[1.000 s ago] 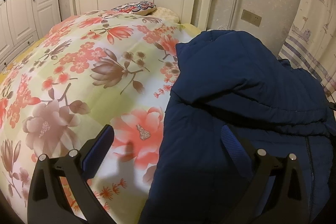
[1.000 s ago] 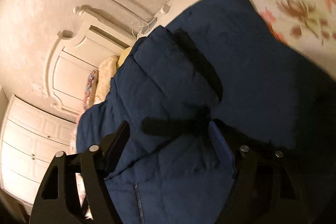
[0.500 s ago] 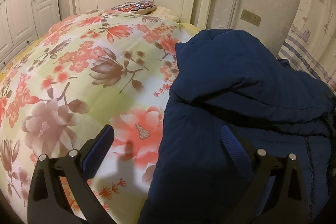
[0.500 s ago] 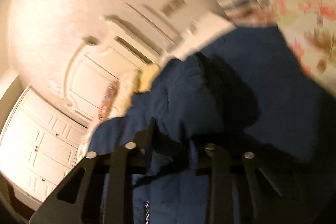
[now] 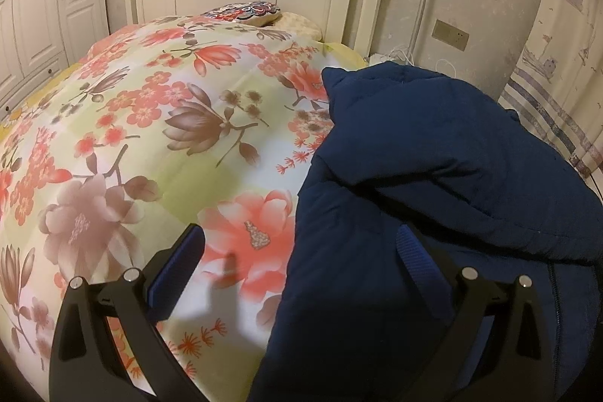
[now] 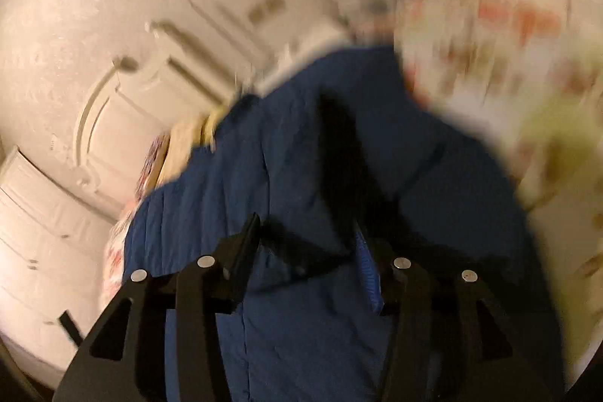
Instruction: Fold large clothes
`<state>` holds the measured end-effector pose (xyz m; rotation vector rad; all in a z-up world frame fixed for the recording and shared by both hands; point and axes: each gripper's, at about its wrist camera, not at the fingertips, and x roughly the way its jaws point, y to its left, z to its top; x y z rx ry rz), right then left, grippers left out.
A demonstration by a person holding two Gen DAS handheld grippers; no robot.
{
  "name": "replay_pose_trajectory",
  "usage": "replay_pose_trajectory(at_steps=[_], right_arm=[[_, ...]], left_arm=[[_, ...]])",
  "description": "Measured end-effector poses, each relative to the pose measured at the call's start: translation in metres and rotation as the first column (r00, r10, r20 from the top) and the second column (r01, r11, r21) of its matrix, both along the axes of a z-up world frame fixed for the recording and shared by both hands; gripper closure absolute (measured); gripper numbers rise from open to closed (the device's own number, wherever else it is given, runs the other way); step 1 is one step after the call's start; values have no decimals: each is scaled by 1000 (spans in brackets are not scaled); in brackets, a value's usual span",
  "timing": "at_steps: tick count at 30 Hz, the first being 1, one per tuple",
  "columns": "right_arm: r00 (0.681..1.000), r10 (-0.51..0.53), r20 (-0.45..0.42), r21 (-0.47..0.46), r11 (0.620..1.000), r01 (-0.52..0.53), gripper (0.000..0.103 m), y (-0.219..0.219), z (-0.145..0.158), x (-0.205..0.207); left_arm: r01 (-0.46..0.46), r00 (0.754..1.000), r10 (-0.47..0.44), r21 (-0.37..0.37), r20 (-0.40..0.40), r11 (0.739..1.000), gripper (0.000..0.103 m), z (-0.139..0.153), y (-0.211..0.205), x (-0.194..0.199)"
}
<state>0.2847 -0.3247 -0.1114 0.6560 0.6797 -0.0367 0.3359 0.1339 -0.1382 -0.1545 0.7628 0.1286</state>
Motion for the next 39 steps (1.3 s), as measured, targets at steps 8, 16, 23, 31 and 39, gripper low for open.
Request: replay_pose_trajectory(at_steps=[8, 16, 23, 31, 39], right_arm=[[977, 213, -20, -472, 859, -197, 28, 77, 28, 37], [942, 268, -204, -463, 821, -334, 22, 85, -19, 64], [943, 269, -196, -479, 813, -331, 19, 93, -18, 61], [941, 285, -182, -460, 821, -338, 16, 91, -16, 58], [943, 286, -173, -453, 827, -334, 16, 91, -16, 58]], left_arm=[[-4, 1000, 4, 5, 1, 1000, 2, -1, 0, -2], [-8, 995, 7, -13, -96, 1000, 4, 18, -2, 10], [174, 984, -173, -11, 51, 985, 2, 84, -69, 37], [208, 968, -175, 188, -178, 960, 2, -4, -125, 81], [199, 980, -189, 192, -69, 961, 2, 64, -145, 108]])
